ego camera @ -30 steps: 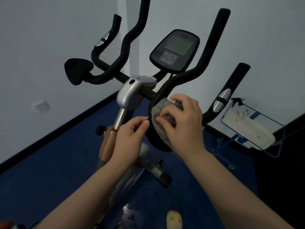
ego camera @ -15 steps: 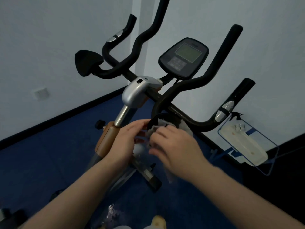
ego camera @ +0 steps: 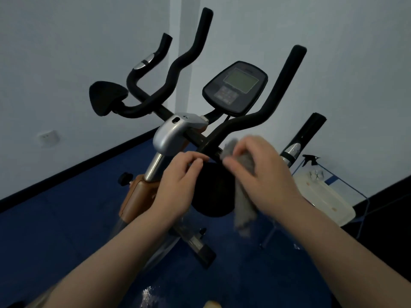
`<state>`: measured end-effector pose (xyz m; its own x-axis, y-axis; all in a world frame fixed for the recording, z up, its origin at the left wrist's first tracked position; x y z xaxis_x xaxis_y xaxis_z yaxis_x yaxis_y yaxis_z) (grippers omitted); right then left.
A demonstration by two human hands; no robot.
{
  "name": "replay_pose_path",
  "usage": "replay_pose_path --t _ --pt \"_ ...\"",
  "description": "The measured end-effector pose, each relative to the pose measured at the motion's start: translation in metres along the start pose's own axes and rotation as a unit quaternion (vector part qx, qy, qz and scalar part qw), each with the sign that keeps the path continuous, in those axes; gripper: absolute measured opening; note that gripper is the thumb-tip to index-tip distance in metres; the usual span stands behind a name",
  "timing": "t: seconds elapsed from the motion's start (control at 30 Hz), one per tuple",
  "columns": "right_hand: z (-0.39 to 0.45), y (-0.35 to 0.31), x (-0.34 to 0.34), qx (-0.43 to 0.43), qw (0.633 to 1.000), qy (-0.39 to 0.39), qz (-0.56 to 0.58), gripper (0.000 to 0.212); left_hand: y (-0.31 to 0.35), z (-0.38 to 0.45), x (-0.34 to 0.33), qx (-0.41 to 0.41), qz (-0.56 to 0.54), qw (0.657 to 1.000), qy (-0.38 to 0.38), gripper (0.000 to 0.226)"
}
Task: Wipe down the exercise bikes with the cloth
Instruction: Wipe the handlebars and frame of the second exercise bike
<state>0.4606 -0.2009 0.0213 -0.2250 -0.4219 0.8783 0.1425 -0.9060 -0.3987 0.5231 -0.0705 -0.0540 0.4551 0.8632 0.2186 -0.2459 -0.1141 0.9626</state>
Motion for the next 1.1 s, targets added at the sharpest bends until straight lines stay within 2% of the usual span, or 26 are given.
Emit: replay_pose_path --t 0.03,0.1,0.13,0.27,0.4,0.47,0.57,0.73,0.87,0.97,1.07,1.1 --pt "0.008 0.01 -0.006 -0.058 0.997 0.02 0.044 0.015 0.002 0.005 -0.004 -0.004 0.024 1.0 0.007 0.02" --pt "0.015 0.015 -0.039 -0.14 0.989 -0.012 0.049 0.02 0.001 0.01 -0.011 -0.015 0.042 0.999 0.028 0.022" --pt "0.01 0.014 -0.055 -0.155 0.987 -0.026 0.043 0.024 0.0 0.01 -0.013 -0.023 0.047 0.998 0.041 0.023" --pt "-0.034 0.023 -0.063 -0.193 0.981 0.009 0.034 0.027 -0.009 0.009 -0.014 -0.046 0.076 0.993 0.074 0.024" --pt "-0.007 0.031 -0.065 -0.258 0.964 -0.058 -0.026 0.036 -0.006 0.008 -0.013 -0.079 0.099 0.985 0.116 0.023" --pt "-0.008 0.031 -0.061 -0.291 0.956 -0.033 -0.002 0.037 -0.008 0.006 -0.012 -0.092 0.104 0.981 0.134 0.024" --pt "-0.046 0.021 -0.061 -0.31 0.951 0.024 -0.002 0.029 -0.012 0.007 -0.013 -0.101 0.108 0.98 0.134 0.023" --pt "-0.016 0.034 -0.061 -0.328 0.944 -0.024 -0.004 0.035 -0.015 0.007 -0.012 -0.119 0.098 0.978 0.138 0.021" --pt "-0.05 0.016 -0.062 -0.323 0.945 0.034 -0.026 0.032 -0.015 0.006 -0.012 -0.122 0.104 0.978 0.137 0.021" --pt "-0.052 0.016 -0.061 -0.304 0.951 -0.003 -0.06 0.032 -0.013 0.006 -0.011 -0.136 0.097 0.975 0.148 0.019" --pt "-0.006 0.028 -0.062 -0.27 0.958 -0.083 -0.047 0.02 -0.015 0.005 -0.011 -0.114 0.083 0.978 0.155 0.017" --pt "-0.003 0.026 -0.063 -0.255 0.963 -0.085 -0.029 0.017 -0.015 0.004 -0.011 -0.107 0.073 0.979 0.157 0.016"
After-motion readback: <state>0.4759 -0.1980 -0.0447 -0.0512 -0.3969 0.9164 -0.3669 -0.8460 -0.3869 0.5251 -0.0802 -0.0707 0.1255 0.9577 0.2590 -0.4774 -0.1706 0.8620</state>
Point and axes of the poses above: each hand's wrist, its own z-axis towards the middle knuckle, its own x-axis out of the back of the hand, y = z × x, the point moved 9 cm from there along z, towards the middle knuckle, and after that the axes turned 11 degrees about -y, right-handed, at the moved point
